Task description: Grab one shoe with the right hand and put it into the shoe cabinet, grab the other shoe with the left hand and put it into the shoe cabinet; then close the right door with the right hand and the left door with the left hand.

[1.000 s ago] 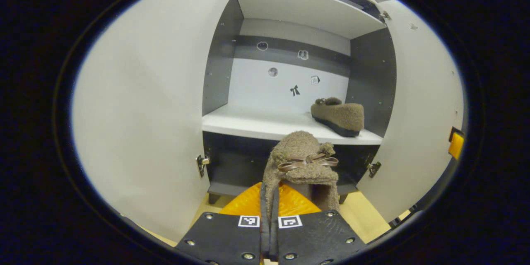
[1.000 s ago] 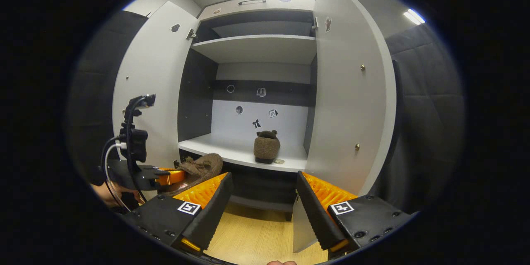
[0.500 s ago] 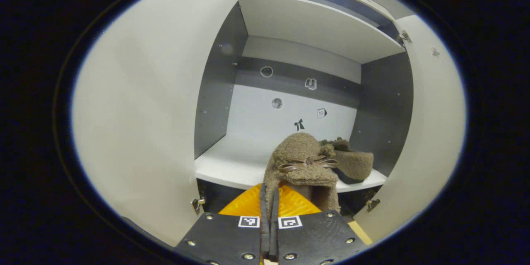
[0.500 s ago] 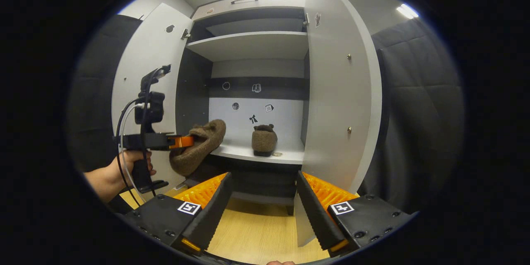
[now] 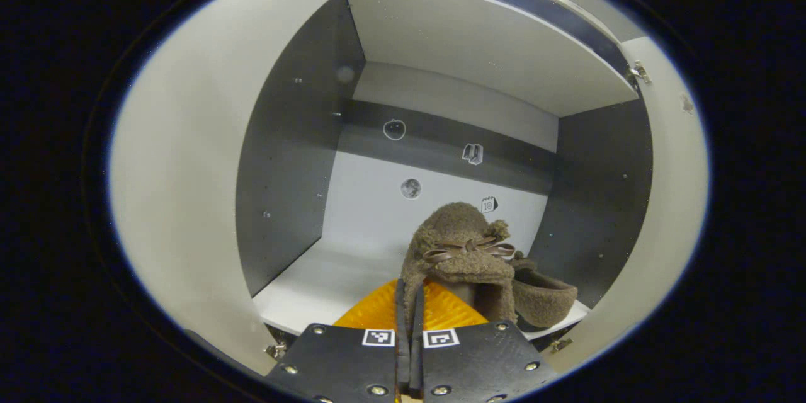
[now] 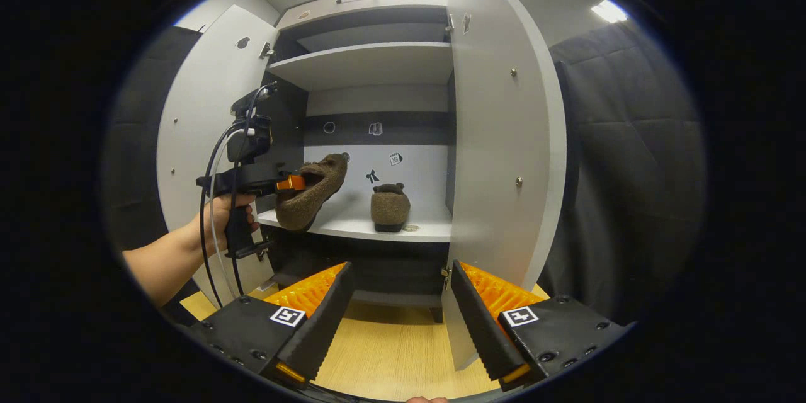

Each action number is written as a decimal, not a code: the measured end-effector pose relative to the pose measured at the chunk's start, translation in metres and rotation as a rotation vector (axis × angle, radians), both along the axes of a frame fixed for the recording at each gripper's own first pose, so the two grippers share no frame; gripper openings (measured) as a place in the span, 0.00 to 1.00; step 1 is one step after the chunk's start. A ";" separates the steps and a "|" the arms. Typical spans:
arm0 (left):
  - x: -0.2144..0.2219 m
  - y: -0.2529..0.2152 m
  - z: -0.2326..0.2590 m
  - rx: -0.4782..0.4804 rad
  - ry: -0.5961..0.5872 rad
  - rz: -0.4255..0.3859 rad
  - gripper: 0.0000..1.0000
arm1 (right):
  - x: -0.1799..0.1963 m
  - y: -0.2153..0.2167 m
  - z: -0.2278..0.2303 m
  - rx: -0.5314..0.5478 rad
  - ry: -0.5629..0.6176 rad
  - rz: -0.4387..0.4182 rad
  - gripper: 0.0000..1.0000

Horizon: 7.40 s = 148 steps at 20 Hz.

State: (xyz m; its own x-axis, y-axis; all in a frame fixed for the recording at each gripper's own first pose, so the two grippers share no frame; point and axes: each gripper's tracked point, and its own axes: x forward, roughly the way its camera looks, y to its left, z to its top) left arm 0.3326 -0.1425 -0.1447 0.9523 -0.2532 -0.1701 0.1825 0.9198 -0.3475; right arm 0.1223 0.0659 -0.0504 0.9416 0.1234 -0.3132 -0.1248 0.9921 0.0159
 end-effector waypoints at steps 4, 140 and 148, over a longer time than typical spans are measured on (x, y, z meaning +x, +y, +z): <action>0.017 -0.002 -0.004 0.027 0.005 -0.004 0.00 | -0.001 -0.004 -0.004 -0.011 0.009 -0.027 0.96; -0.181 0.274 0.076 0.294 -0.157 0.315 0.91 | 0.036 -0.101 0.073 -0.028 -0.163 -0.073 0.92; -0.182 0.233 0.080 0.273 -0.160 0.268 0.91 | 0.030 -0.123 0.067 -0.016 -0.146 -0.079 0.95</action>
